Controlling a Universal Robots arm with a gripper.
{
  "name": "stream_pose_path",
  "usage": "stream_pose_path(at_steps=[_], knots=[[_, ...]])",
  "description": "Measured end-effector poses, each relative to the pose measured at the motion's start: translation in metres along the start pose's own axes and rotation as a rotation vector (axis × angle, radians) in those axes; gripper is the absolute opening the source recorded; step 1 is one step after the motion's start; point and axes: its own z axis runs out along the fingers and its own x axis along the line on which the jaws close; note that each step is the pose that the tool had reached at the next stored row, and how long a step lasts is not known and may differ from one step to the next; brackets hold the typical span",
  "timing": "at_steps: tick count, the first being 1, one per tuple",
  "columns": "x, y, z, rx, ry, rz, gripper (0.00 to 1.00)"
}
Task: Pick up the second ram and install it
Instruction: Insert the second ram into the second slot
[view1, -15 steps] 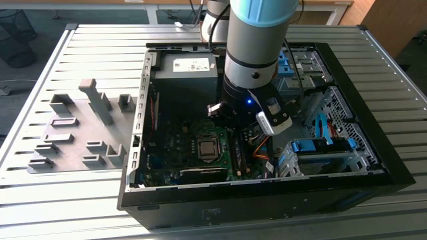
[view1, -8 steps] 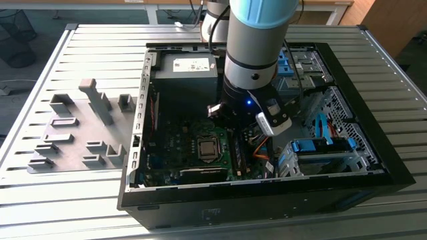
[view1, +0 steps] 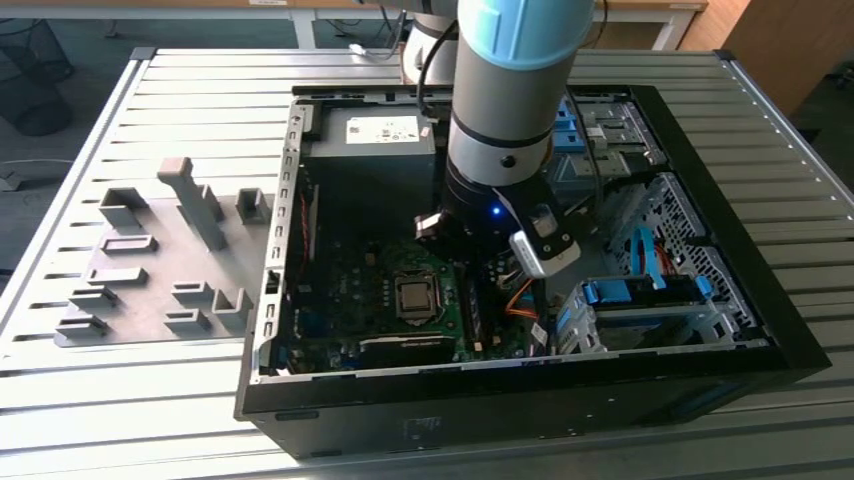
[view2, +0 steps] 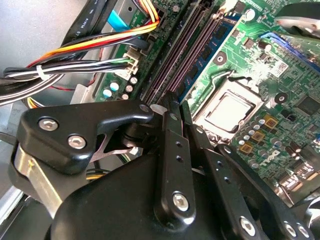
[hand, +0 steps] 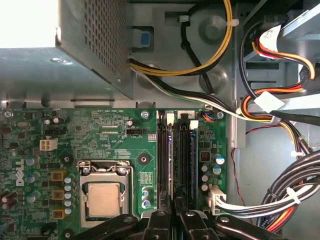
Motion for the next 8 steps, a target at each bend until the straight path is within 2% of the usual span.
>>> stream_pose_path(at_steps=[8], knots=[[0.0,0.0009,0.0033,-0.0002,0.0,0.0,0.14]])
